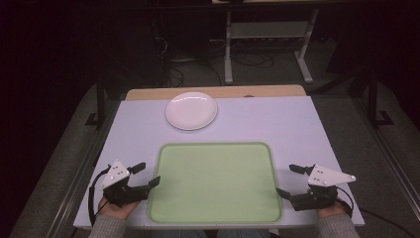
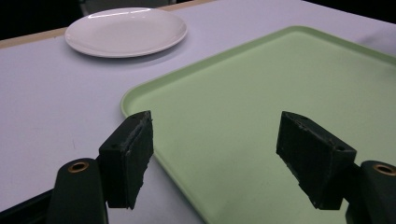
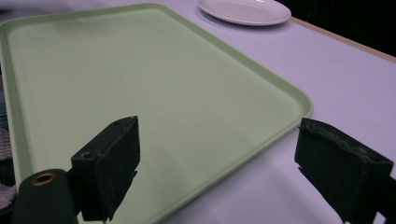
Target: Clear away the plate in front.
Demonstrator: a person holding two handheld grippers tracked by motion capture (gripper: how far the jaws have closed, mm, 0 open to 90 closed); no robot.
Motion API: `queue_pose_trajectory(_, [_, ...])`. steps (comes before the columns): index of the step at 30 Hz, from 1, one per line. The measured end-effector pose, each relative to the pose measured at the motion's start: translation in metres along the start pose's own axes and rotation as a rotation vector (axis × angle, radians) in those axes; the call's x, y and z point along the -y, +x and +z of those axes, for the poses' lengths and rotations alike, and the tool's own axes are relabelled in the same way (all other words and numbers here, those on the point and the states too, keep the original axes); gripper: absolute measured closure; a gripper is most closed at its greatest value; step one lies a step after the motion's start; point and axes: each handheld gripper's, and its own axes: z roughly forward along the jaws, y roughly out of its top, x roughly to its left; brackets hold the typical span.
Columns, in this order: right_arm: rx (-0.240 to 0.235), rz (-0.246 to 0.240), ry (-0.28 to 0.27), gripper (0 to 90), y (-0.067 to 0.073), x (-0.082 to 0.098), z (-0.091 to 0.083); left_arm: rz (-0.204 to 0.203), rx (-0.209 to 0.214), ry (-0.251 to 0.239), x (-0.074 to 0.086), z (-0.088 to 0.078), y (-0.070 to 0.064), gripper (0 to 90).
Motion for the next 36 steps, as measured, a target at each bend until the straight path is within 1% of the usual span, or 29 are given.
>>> queue_pose_trajectory(10, [0.005, 0.001, -0.005, 13.4, -0.002, 0.001, -0.001, 0.001, 0.014, 0.016, -0.001, 0.006, 0.0, 27.1])
queue_pose_trajectory(13, [0.006, 0.002, -0.008, 13.4, -0.002, 0.001, 0.0, -0.009, 0.016, 0.021, -0.001, 0.006, 0.001, 27.2])
queue_pose_trajectory(18, [0.007, 0.009, -0.013, 13.5, -0.003, 0.001, 0.001, -0.027, 0.005, 0.04, -0.004, 0.01, 0.0, 27.1])
queue_pose_trajectory(21, [0.006, 0.01, -0.015, 13.5, -0.003, 0.001, 0.0, -0.035, 0.024, 0.048, -0.006, 0.013, 0.0, 26.8])
queue_pose_trajectory(25, [0.009, 0.012, -0.019, 13.4, -0.003, 0.001, 0.0, -0.026, 0.04, 0.051, -0.012, 0.015, -0.002, 26.2])
queue_pose_trajectory(28, [0.009, 0.011, -0.017, 13.4, -0.003, 0.001, 0.0, -0.022, 0.042, 0.046, -0.015, 0.015, -0.003, 26.2])
queue_pose_trajectory(30, [0.007, 0.011, -0.017, 13.5, -0.003, 0.001, 0.0, -0.02, 0.054, 0.049, -0.018, 0.016, -0.004, 26.3])
queue_pose_trajectory(36, [0.013, 0.013, -0.017, 13.4, -0.003, 0.001, -0.001, -0.01, 0.061, 0.05, -0.023, 0.019, -0.003, 26.2])
